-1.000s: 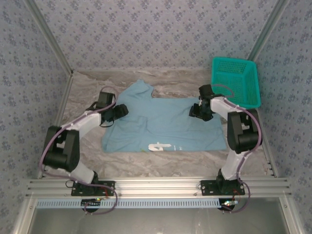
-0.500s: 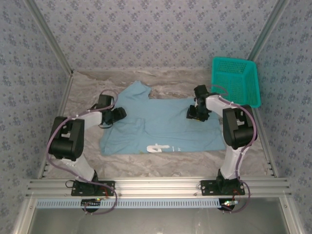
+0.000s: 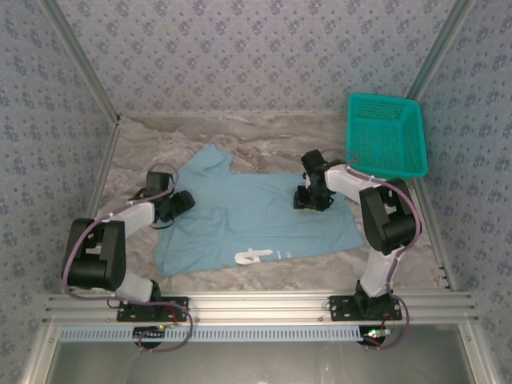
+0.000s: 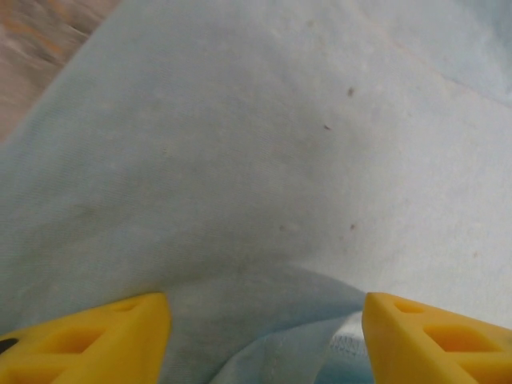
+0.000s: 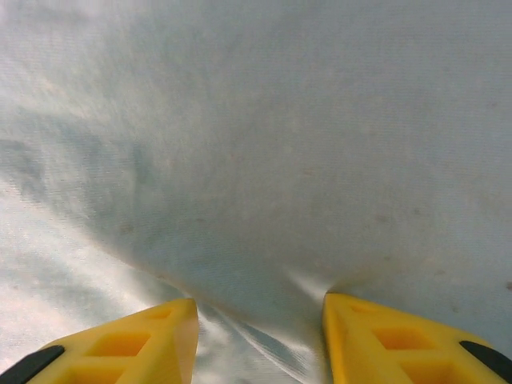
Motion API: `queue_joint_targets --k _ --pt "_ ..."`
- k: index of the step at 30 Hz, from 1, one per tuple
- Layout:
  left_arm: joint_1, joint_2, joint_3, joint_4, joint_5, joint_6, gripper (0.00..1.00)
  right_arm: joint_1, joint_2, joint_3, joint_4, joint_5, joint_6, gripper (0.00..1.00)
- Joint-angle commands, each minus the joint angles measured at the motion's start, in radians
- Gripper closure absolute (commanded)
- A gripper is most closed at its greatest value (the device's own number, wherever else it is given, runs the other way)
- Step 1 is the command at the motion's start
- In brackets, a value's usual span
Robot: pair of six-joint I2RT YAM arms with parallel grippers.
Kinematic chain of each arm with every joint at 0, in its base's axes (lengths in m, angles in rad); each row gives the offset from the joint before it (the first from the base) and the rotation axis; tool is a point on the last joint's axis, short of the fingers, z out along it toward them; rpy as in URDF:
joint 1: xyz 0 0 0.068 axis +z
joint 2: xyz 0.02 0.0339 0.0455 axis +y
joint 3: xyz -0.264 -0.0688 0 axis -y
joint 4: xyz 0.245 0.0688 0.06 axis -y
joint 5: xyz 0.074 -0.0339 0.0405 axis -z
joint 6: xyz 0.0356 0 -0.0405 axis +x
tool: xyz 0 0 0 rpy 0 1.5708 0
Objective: Fold the inside-out t-shirt
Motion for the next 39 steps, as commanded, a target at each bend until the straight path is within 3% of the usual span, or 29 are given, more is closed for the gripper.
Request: queue_joint_targets --k 1,6,11,22,31,39 --pt "0.053 0.051 0.055 -0.062 -0.036 0.03 0.34 -0.009 0.046 0.102 -0.068 -0.005 -0.022 0.52" --pt "0.055 0.036 0.137 -0.062 0.022 0.024 0.34 -0.062 0.097 0.24 -0.087 0.071 -0.073 0.49" --pt "0.042 0.026 0.223 -0.046 -0.003 0.052 0.32 -0.147 0.125 0.319 -0.059 0.17 -0.096 0.45" --pt "0.005 0.098 0.333 -0.014 -0.005 0.065 0.32 -0.156 0.366 0.606 -0.175 0.385 -0.106 0.38" --pt "-0.008 0.106 0.338 -0.003 -0.006 0.074 0.32 -0.18 0.461 0.691 -0.211 0.345 -0.08 0.39" --pt "-0.01 0.162 0.375 0.026 -0.002 0.101 0.32 -0.184 0.513 0.735 -0.213 0.308 -0.079 0.51"
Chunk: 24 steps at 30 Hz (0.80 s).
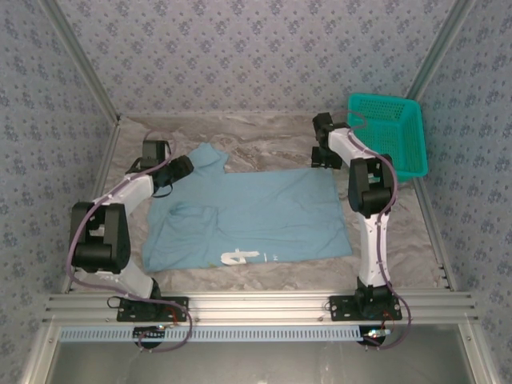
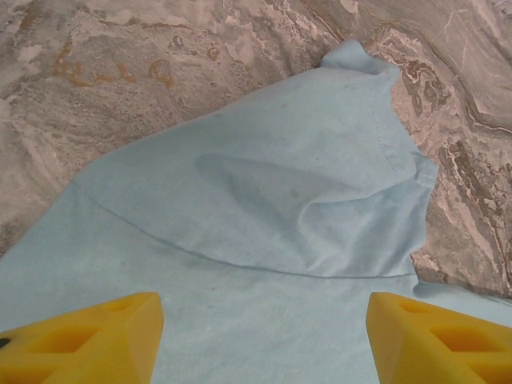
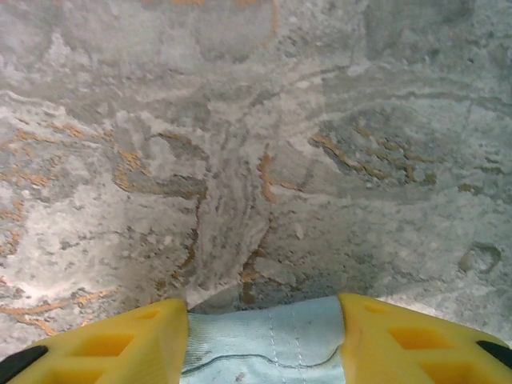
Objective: Fold the inside-out t-shirt
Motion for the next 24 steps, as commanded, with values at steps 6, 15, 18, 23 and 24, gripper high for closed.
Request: queue_joint_targets --k 6,15,18,23,24 --pt "-0.025 0.161 0.181 0.011 0.023 0.127 0.32 -0.005 0.038 0.022 -0.03 -0.031 0.003 0.67" --pt "-0.064 0.512 0.639 -0.275 -0.04 0.327 0.33 -0.002 0.035 0.026 -0.028 -0.034 -0.018 0.72" --pt "-0.065 0.603 0.784 -0.361 -0.049 0.39 0.33 0.0 0.034 0.027 -0.026 -0.039 -0.022 0.72" --pt "-0.075 0.737 1.029 -0.527 -0.037 0.44 0.32 0.002 0.034 0.029 -0.02 -0.05 -0.022 0.72" --pt "-0.081 0.756 1.066 -0.559 -0.048 0.442 0.32 0.002 0.034 0.029 -0.02 -0.052 -0.022 0.72"
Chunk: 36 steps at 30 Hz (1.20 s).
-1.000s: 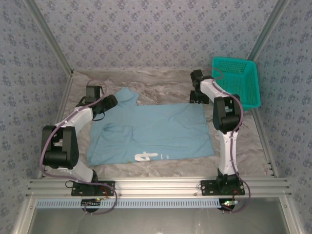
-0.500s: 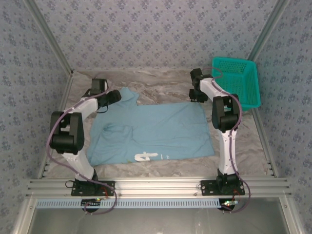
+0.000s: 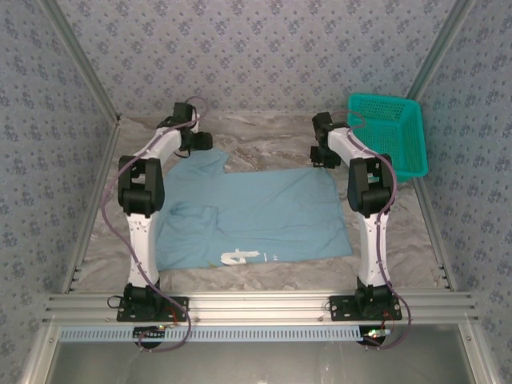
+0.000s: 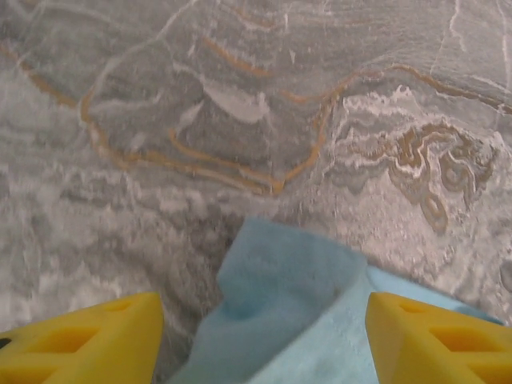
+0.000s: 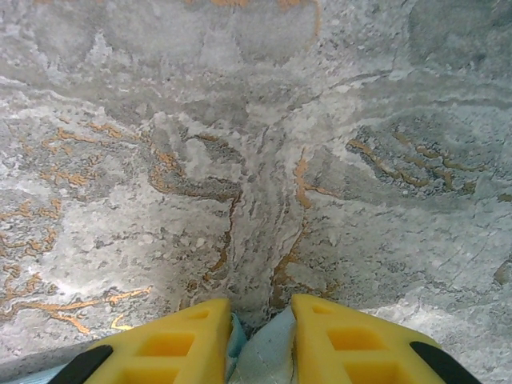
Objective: Fold the inside-out t-shirt
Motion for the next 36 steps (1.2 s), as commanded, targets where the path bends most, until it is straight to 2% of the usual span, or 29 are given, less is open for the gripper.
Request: queue_joint_targets --k 1,4,9,14,18,23,31,36 --pt "-0.016 0.048 0.126 -0.195 -0.028 0.064 0.32 0.004 0.029 0.021 -0.022 -0.016 -0.014 0.72" --pt "-0.046 0.025 0.105 -0.204 -0.104 0.073 0.32 0.005 0.029 0.02 -0.021 -0.019 -0.018 0.72" --pt "-0.106 -0.078 -0.006 -0.127 -0.179 0.119 0.32 0.007 0.03 0.014 -0.016 -0.024 -0.02 0.73" --pt "-0.134 -0.047 0.011 -0.147 -0.209 0.142 0.33 0.007 0.03 0.006 -0.011 -0.03 -0.025 0.73" --pt "-0.134 0.007 0.074 -0.234 -0.205 0.133 0.35 0.006 0.029 0.0 -0.01 -0.029 -0.032 0.73" --pt "-0.146 0.001 0.032 -0.202 -0.194 0.138 0.35 0.002 0.029 -0.002 -0.006 -0.032 -0.034 0.73" --pt "-0.158 0.029 0.052 -0.215 -0.174 0.153 0.46 0.002 0.029 -0.004 -0.007 -0.034 -0.037 0.73" --pt "-0.164 0.053 0.078 -0.232 -0.173 0.162 0.45 0.002 0.029 -0.003 -0.009 -0.036 -0.038 0.73"
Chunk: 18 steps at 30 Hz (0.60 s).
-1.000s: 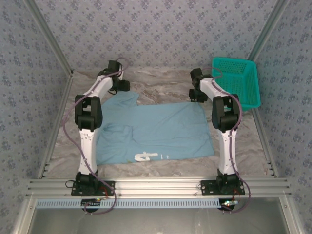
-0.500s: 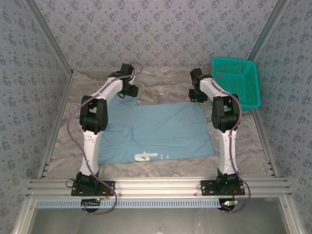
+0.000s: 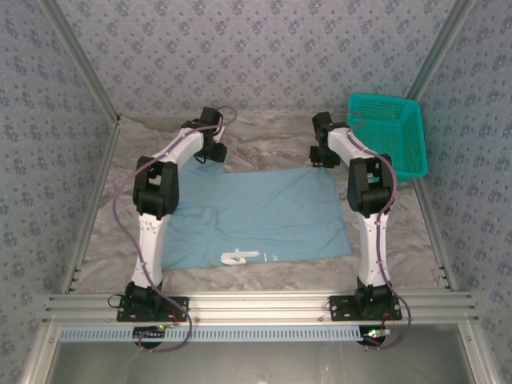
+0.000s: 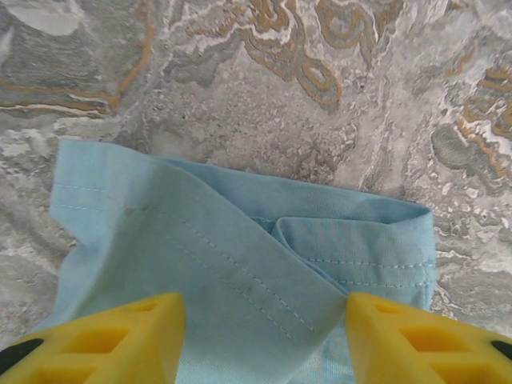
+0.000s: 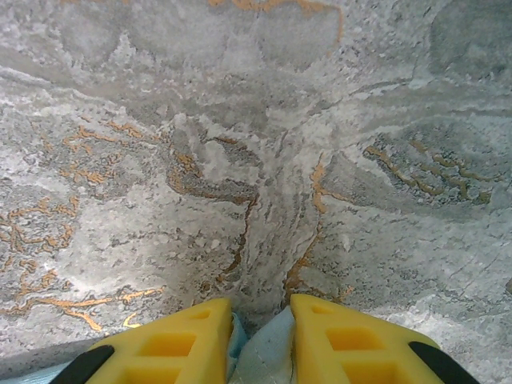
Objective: Fold the inside-out t-shirt
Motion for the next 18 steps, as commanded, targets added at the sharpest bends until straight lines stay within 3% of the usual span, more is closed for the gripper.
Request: queue_joint_targets --k 1,6,18 --pt "-0.009 0.034 0.042 -0.05 0.007 0.019 0.45 0.0 0.028 -0.004 -0.015 -0.021 -0.012 0.73" --pt "-0.012 0.056 0.073 -0.063 0.005 0.022 0.5 0.001 0.029 -0.003 -0.016 -0.024 -0.014 0.73" --pt "-0.011 0.066 0.107 -0.074 0.022 0.03 0.85 0.0 0.029 -0.001 -0.02 -0.022 -0.021 0.73"
